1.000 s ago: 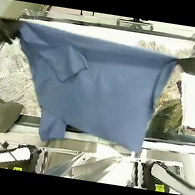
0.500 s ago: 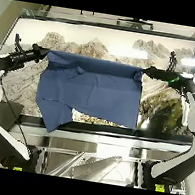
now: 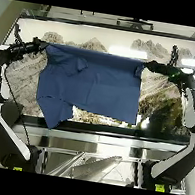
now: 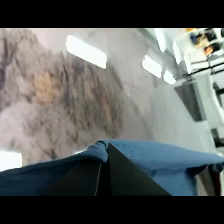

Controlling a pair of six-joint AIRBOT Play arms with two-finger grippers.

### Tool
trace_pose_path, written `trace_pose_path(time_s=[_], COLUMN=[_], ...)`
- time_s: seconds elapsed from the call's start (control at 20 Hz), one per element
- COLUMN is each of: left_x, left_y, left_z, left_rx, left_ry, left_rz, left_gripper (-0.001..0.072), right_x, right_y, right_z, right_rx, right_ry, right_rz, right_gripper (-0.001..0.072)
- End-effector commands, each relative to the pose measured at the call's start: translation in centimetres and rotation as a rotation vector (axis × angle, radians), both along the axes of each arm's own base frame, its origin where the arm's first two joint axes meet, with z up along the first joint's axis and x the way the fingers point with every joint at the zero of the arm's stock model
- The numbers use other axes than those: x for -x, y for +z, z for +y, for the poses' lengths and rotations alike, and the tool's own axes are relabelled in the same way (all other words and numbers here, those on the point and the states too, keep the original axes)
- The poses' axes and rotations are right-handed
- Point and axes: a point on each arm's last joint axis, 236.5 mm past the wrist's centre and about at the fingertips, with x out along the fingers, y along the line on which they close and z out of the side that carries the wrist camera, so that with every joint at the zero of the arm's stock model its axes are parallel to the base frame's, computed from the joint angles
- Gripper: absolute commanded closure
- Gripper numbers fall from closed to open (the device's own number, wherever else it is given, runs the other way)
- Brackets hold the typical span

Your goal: Fold the shirts.

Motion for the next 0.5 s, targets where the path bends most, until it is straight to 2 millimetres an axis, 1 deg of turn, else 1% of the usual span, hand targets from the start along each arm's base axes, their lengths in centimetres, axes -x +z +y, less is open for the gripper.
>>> trace_pose_path(time_s=[0.0, 0.15, 0.25, 0.3, 0.35, 0.45], left_x=[2.6, 5.3, 6.1, 6.4, 6.9, 7.7], left_y=[-2.0, -3.3, -3.5, -4.0, -4.6, -6.0], left_z=[-0.2, 1.2, 2.1, 2.4, 2.4, 1.9], left_rx=[-0.049, -0.057, -0.054, -0.063, -0.079, -0.125], left_ry=[-0.103, -0.157, -0.161, -0.161, -0.171, -0.193], left_rz=[0.078, 0.167, 0.192, 0.216, 0.248, 0.307], left_gripper=[0.0685, 0.0691, 0.0691, 0.0691, 0.0691, 0.0692], right_x=[2.2, 4.3, 5.3, 5.6, 5.8, 5.8], right_y=[-1.9, -4.1, -5.3, -6.0, -6.4, -6.6], right_z=[0.7, 0.2, -0.5, -1.0, -1.4, -1.1], right_rx=[0.048, 0.128, 0.179, 0.209, 0.229, 0.224], right_ry=[0.080, 0.139, 0.152, 0.151, 0.149, 0.151], right_rz=[0.087, 0.178, 0.225, 0.247, 0.263, 0.264], right_gripper=[0.0686, 0.0686, 0.0687, 0.0686, 0.0686, 0.0686])
